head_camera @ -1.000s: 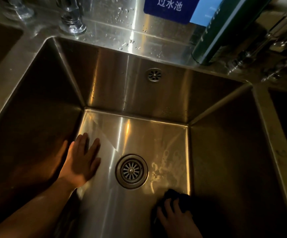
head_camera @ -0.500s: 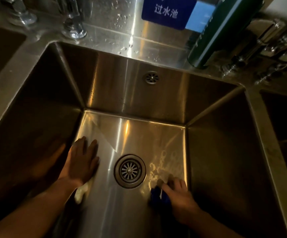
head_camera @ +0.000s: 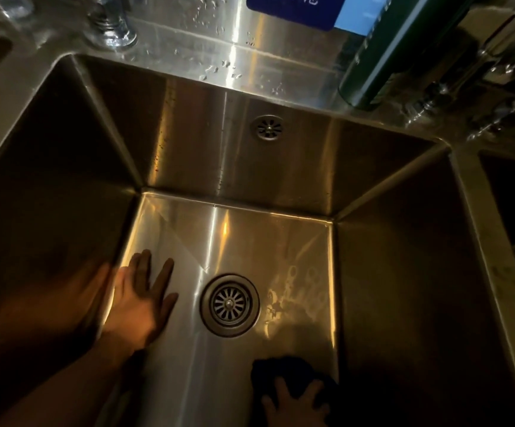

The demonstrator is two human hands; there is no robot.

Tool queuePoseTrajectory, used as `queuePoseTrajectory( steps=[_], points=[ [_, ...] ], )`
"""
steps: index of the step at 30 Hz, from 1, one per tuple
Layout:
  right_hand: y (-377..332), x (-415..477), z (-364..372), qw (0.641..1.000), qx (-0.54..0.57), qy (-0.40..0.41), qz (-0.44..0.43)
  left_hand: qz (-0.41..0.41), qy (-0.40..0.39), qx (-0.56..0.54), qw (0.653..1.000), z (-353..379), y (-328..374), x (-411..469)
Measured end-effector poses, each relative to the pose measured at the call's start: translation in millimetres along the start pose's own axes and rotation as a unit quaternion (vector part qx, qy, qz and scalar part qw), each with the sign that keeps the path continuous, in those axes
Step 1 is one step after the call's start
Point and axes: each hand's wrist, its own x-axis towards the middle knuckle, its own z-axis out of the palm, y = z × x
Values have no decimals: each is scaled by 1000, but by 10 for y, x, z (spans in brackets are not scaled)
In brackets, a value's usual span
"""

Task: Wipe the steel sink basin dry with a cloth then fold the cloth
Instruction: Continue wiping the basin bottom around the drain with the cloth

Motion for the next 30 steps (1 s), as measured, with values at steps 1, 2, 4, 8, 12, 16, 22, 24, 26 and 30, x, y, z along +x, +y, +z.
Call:
queuePoseTrajectory(
  steps=[1,2,4,8,12,16,22,24,26,30],
  points=[
    [-35,-24,38,1000,17,8,-22,7,10,12,1000,26,3,4],
    [-32,-59,112,998,-16,54,-19,-2,11,26,1000,50,3,7],
    [-4,-123,205,995,-54,83,24,-14,15,28,999,62,18,14],
    [52,-88,243,988,-84,127,1,-10,31,29,999,74,29,15],
    [-56,69,-118,950,-95,298,-10,10,67,24,997,132,-15,-12],
    [-159,502,-758,920,-94,380,-27,27,112,19,993,171,-37,-5],
    [-156,1129,-1762,890,-106,442,-37,29,129,14,991,176,-19,1],
    [-145,1222,-1888,889,-110,442,-36,26,130,13,991,161,-3,11],
    [-105,1227,-1913,893,-119,432,-38,16,123,6,992,149,10,2],
    [-48,1090,-1878,921,-155,352,-57,-7,76,-9,997,102,30,1]
  ],
)
